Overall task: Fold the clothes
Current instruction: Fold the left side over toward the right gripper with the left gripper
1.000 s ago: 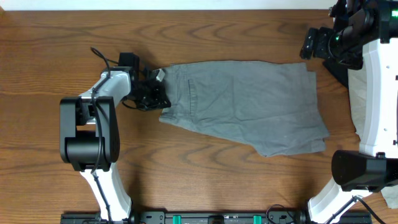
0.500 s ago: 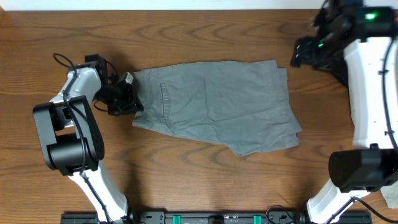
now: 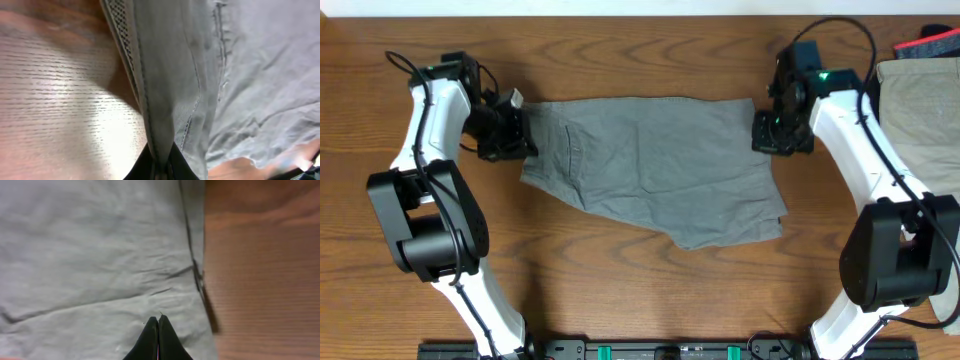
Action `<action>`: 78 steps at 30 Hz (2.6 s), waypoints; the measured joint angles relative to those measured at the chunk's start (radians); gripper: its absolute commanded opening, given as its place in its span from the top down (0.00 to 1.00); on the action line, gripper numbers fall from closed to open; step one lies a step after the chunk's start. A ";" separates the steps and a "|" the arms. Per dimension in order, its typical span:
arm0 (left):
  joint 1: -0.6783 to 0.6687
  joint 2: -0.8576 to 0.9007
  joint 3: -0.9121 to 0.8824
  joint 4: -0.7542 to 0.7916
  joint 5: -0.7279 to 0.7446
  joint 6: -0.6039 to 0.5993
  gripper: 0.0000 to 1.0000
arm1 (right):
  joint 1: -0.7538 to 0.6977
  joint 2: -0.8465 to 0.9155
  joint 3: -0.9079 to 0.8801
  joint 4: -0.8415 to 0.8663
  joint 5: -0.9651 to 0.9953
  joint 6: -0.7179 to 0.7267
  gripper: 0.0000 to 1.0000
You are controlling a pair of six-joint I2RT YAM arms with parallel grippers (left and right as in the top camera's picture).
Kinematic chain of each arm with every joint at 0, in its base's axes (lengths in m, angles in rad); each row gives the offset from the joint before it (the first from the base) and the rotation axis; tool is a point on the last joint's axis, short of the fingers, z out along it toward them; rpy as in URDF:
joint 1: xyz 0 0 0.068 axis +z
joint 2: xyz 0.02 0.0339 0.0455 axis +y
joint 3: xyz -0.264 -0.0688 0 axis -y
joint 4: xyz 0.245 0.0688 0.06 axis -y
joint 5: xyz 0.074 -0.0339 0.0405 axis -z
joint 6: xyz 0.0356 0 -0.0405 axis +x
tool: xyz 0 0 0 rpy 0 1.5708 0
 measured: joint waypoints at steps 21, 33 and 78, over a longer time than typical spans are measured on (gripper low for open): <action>-0.325 -0.207 0.089 -0.064 -0.021 -0.019 0.94 | 0.000 0.000 -0.308 0.336 -0.045 0.050 0.99; -0.546 -0.220 0.090 0.023 -0.013 -0.067 0.94 | 0.000 -0.015 -0.379 0.409 -0.029 0.073 0.99; -0.827 -0.134 0.090 0.355 0.039 -0.211 0.93 | -0.110 -0.100 -0.288 0.249 -0.048 0.095 0.99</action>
